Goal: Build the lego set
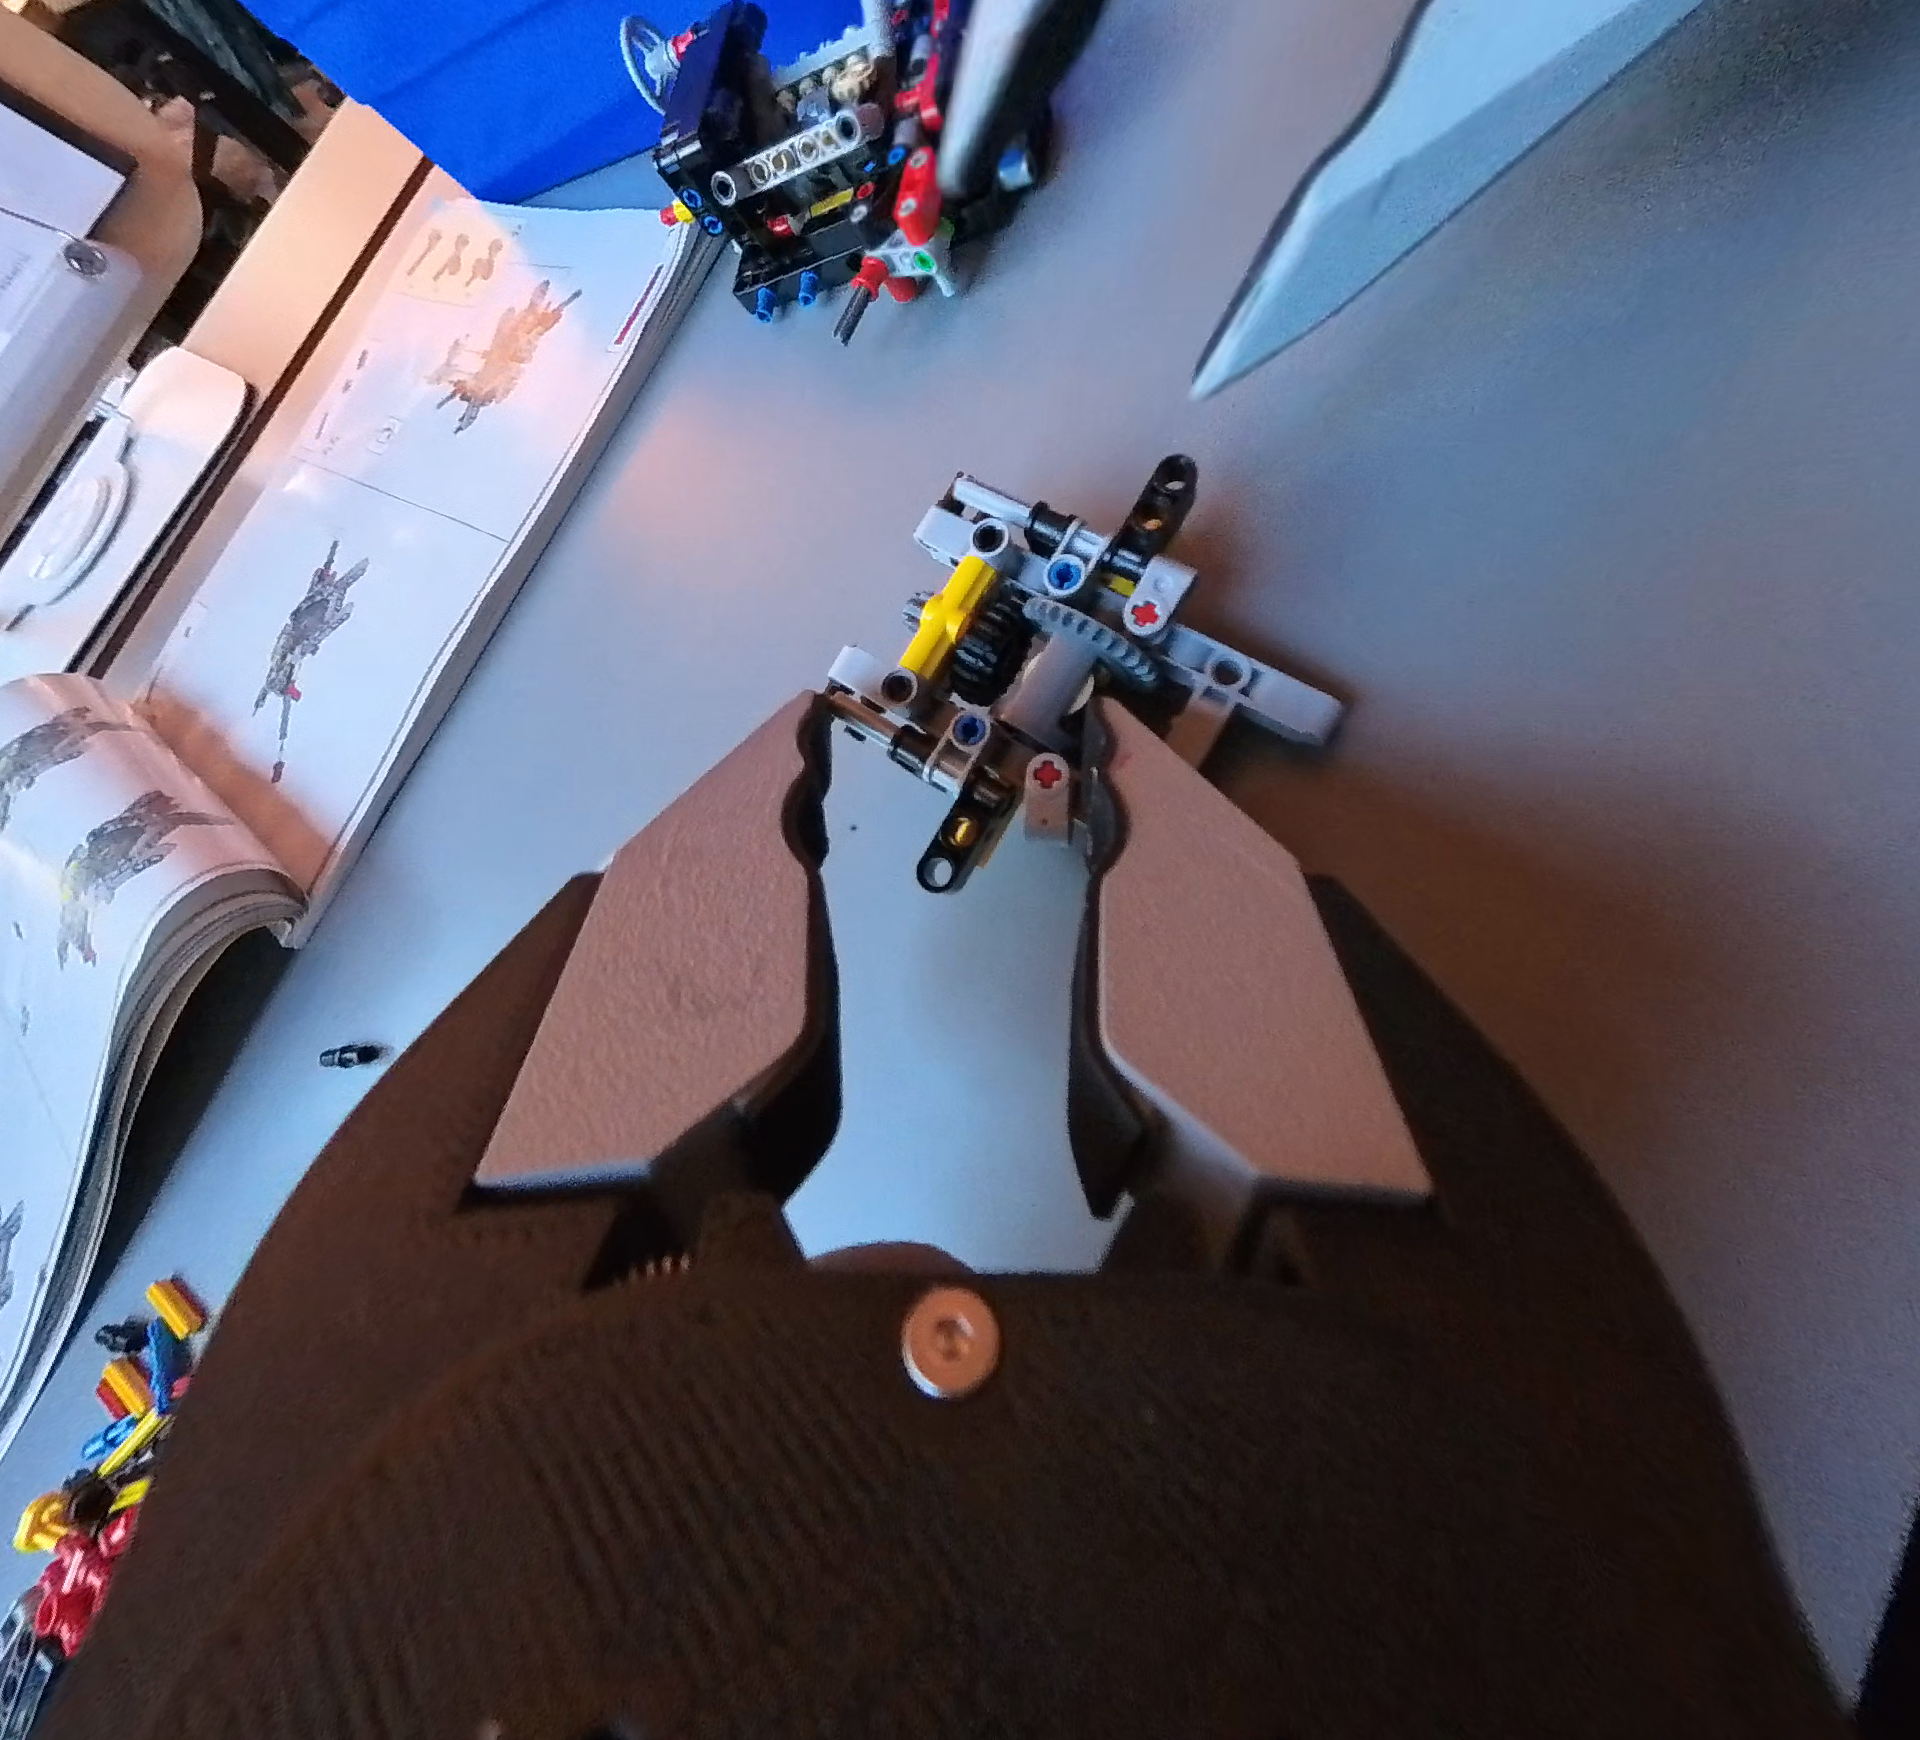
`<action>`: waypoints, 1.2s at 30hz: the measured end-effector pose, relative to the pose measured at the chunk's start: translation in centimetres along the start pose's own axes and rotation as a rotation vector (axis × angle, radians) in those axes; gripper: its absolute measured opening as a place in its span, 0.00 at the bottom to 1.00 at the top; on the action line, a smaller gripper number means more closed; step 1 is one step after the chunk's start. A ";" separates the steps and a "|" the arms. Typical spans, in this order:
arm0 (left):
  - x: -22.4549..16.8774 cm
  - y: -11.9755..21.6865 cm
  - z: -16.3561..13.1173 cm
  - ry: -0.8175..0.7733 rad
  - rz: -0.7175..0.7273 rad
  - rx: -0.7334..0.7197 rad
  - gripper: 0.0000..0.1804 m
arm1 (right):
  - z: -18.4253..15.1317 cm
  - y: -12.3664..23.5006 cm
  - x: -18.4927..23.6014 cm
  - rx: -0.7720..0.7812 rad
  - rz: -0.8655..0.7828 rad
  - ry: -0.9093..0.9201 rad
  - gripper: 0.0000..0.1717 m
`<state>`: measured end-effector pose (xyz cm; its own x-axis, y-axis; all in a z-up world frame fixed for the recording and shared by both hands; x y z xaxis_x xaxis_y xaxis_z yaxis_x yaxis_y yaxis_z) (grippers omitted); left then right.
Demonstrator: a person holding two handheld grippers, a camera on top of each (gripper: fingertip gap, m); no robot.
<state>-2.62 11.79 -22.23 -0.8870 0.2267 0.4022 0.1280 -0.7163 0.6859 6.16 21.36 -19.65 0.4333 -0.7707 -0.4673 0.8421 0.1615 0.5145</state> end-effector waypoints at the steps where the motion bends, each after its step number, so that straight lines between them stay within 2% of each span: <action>1: 0.0 0.0 0.0 -0.002 0.004 0.000 0.26 | 0.4 0.7 0.5 -0.042 -0.008 -0.004 0.19; 3: 0.0 0.0 0.0 0.001 0.009 0.003 0.26 | 0.9 1.2 2.3 -0.083 0.004 0.004 0.07; 4: 0.1 -0.1 0.0 0.007 0.005 0.004 0.26 | 1.0 1.1 3.2 -0.068 0.019 0.014 0.05; 9: 0.4 -0.2 -0.1 0.051 -0.014 0.018 0.25 | 0.5 -0.9 5.2 0.174 0.024 0.032 0.06; 12: 0.5 -0.3 -0.1 0.085 -0.015 0.030 0.25 | 0.2 -1.6 5.1 0.269 -0.038 -0.013 0.06; 15: 0.5 -0.3 -0.1 0.097 -0.009 0.036 0.25 | 0.7 -1.4 4.9 0.237 -0.080 -0.041 0.06; 20: 0.4 -0.2 -0.1 0.091 0.004 0.037 0.26 | 1.0 -1.6 4.4 0.219 -0.012 -0.167 0.10; 23: 0.4 -0.2 -0.1 0.094 0.010 0.039 0.26 | 0.8 -1.8 3.8 0.241 -0.003 -0.235 0.07; 27: 0.3 -0.2 0.0 0.097 0.018 0.042 0.26 | 0.9 -2.2 4.0 0.258 -0.023 -0.219 0.00; 36: 0.4 -0.3 0.1 0.109 0.022 0.048 0.25 | 1.1 -2.5 3.6 0.260 -0.091 -0.205 0.01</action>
<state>-2.93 12.17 -22.25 -0.9263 0.1364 0.3512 0.1667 -0.6877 0.7066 5.25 17.50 -21.83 0.2644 -0.8867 -0.3793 0.7529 -0.0560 0.6557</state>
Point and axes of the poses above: each gripper's, where its closed fingertips meet, y back along the fingers, z out of its top, x = y × z across the jaws, the point moved 6 cm from there along y, back along the fingers, and after that the axes turned 11 degrees about x, right-handed, at the moved point
